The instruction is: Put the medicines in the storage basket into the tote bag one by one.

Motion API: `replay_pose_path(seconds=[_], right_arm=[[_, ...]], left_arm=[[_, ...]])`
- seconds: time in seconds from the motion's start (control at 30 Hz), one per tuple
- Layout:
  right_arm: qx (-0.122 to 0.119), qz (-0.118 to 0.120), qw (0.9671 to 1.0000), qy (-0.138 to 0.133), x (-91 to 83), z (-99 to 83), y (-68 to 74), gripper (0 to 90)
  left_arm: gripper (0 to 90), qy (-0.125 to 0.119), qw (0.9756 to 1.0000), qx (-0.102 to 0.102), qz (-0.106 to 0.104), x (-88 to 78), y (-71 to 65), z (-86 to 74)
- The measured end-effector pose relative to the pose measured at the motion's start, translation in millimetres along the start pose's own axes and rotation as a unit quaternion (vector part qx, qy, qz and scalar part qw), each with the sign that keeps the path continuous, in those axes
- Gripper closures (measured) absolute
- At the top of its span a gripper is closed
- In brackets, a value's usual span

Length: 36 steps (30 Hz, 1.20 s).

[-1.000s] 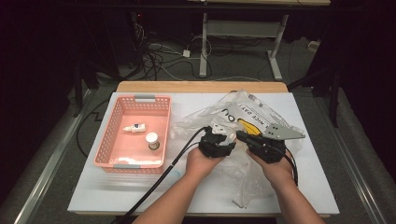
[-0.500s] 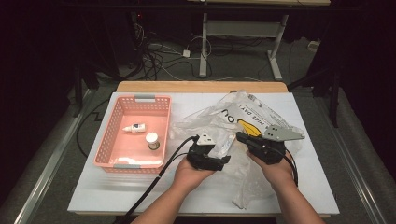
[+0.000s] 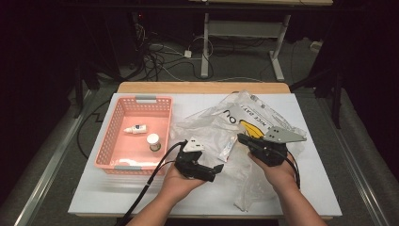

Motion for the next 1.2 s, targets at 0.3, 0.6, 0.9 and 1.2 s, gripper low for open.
replay_pose_path(seconds=[0.3,0.6,0.9,1.2], right_arm=[[0.003,-0.004,1.0000,0.002,-0.6,-1.3,-2.1,90.0],[0.005,-0.003,1.0000,0.002,-1.0,-2.2,-2.1,90.0],[0.002,-0.001,1.0000,0.004,-1.0,-2.9,-2.0,90.0],[0.004,-0.004,1.0000,0.004,-2.7,-3.7,-3.5,90.0]], left_arm=[[0.0,0.001,0.9999,-0.004,0.015,-31.2,9.1,2.8],[0.0,-0.013,0.9988,-0.005,0.047,-60.2,28.9,0.2],[0.0,-0.027,0.9966,-0.017,0.076,-81.8,50.1,-1.3],[0.0,-0.031,0.9924,-0.032,0.114,-103.1,76.4,-6.6]])
Point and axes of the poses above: each handheld gripper's, and its own axes: x roughly forward along the jaws, z roughly out of its top, y roughly to its left, the point moved 9 cm from there along x, roughly forward along the jaws, and after that the axes turned 11 degrees about -y, right-handed, at the moved point
